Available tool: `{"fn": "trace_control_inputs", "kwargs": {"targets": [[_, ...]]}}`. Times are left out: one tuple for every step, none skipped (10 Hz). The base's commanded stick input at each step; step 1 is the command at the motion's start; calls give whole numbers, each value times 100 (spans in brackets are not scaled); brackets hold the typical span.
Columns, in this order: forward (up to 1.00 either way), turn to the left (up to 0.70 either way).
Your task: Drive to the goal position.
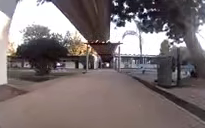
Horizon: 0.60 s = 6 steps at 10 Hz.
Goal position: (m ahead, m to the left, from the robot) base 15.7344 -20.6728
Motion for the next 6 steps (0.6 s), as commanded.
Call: {"fn": "trace_control_inputs", "kwargs": {"targets": [[70,0],[70,0],[70,0],[70,0],[70,0],[70,0]]}}
